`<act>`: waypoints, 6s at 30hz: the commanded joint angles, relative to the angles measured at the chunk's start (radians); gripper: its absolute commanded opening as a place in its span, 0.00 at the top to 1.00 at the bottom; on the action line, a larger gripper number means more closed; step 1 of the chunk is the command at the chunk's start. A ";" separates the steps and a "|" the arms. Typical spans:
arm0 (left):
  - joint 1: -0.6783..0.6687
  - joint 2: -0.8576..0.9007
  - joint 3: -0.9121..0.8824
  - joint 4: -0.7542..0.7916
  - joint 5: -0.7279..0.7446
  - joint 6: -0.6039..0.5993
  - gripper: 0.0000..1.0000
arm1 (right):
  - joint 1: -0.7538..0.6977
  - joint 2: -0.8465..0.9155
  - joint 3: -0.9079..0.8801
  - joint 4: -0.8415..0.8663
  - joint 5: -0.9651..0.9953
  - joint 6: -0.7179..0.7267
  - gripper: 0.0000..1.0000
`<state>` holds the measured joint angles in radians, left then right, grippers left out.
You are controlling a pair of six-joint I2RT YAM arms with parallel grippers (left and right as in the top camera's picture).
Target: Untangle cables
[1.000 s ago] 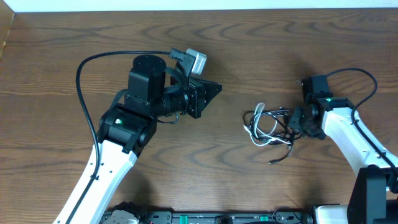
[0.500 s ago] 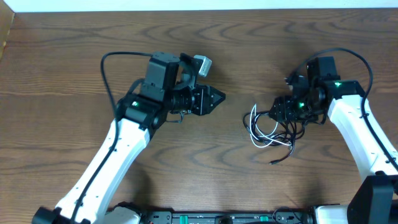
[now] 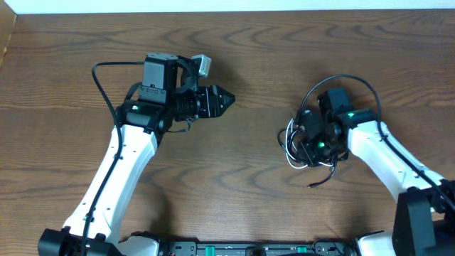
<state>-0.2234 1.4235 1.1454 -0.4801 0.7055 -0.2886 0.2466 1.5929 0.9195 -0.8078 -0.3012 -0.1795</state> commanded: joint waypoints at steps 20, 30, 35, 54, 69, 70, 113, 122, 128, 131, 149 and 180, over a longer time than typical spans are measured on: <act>0.004 0.002 0.017 -0.035 0.016 -0.004 0.46 | 0.004 0.029 -0.131 0.056 -0.055 -0.015 0.63; 0.004 0.002 0.017 -0.035 0.016 -0.004 0.45 | 0.003 0.028 -0.044 0.108 -0.224 0.134 0.99; 0.004 0.002 0.017 -0.035 0.016 -0.004 0.45 | 0.003 0.027 0.132 0.067 -0.296 0.198 0.99; -0.126 0.111 0.016 0.021 -0.036 -0.005 0.34 | -0.093 -0.013 0.481 -0.111 -0.240 0.399 0.99; -0.169 0.446 0.016 0.188 -0.114 -0.118 0.35 | -0.154 -0.016 0.480 -0.238 -0.118 0.331 0.80; -0.175 0.457 0.016 0.198 -0.111 -0.118 0.35 | -0.154 -0.016 0.480 -0.240 -0.116 0.330 0.79; -0.389 0.590 0.017 0.284 -0.405 -0.169 0.92 | -0.153 -0.016 0.479 -0.262 -0.116 0.293 0.76; -0.364 0.329 0.018 0.204 -0.330 -0.169 0.93 | -0.148 -0.016 0.479 -0.256 -0.121 0.295 0.75; -0.364 0.090 0.018 0.177 -0.321 -0.169 0.93 | -0.100 -0.016 0.479 -0.236 -0.120 0.298 0.69; -0.364 0.013 0.018 0.174 -0.321 -0.169 0.93 | -0.079 -0.016 0.479 -0.219 -0.120 0.305 0.68; -0.188 -0.149 0.018 0.214 -0.109 -0.362 0.93 | -0.010 -0.006 0.462 -0.105 -0.259 0.361 0.43; -0.024 -0.293 0.018 0.288 -0.009 -0.439 0.93 | 0.158 0.487 0.438 0.198 -0.066 0.895 0.29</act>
<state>-0.2867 1.1915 1.1522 -0.2096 0.6785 -0.7300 0.4145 2.0460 1.3636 -0.6079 -0.4061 0.6868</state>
